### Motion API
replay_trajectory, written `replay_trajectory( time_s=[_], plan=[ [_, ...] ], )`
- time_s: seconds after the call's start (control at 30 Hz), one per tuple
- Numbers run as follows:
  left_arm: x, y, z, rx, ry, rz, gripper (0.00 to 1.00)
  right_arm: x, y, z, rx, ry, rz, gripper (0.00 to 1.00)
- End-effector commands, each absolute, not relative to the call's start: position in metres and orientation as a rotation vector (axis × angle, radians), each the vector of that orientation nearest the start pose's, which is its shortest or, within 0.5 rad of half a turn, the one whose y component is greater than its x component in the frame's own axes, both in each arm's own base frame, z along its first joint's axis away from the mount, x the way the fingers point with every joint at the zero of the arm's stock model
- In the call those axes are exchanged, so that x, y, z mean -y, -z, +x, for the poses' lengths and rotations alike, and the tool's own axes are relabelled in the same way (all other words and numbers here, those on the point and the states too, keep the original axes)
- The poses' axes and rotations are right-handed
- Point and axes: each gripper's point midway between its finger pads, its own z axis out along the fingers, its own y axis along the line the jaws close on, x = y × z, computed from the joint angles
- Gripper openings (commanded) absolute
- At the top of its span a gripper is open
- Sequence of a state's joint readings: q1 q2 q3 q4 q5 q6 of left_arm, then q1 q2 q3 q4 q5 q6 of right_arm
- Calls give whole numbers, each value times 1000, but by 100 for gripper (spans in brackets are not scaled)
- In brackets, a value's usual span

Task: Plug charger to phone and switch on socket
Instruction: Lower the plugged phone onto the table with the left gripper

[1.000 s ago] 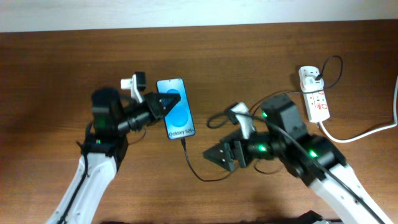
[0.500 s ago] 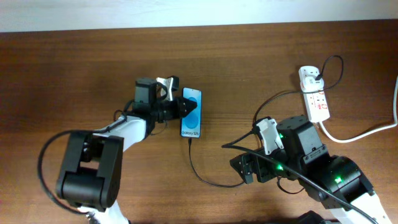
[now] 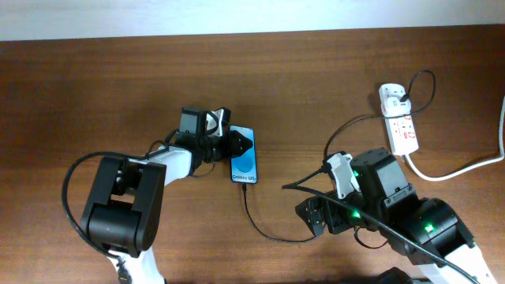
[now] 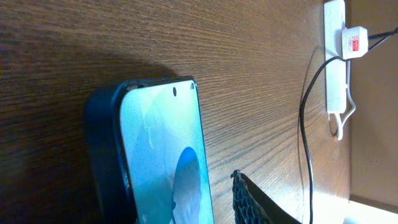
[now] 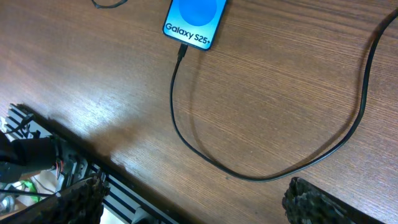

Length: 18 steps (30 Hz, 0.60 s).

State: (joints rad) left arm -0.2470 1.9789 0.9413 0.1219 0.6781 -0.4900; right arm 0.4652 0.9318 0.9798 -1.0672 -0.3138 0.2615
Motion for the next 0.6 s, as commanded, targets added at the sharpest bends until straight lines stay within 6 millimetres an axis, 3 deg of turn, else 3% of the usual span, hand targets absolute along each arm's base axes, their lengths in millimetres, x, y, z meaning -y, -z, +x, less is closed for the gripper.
replay_trajectory(
  time_s=[0.0,0.13,0.27,0.57],
  plan=[
    [204,2,384,-2607,1107,-29,51,-148,-196,181,-2623,-646,-388,95],
    [191,18,374,-2705,998,-109,58,-148,-196,181,-2622,-646,-388,95],
    [172,36,360,-2812,848,-190,59,-148,-196,181,-2622,-646,-388,95],
    [151,50,353,-2879,663,-255,57,-148,-196,181,-2622,-646,-388,95]
  ],
)
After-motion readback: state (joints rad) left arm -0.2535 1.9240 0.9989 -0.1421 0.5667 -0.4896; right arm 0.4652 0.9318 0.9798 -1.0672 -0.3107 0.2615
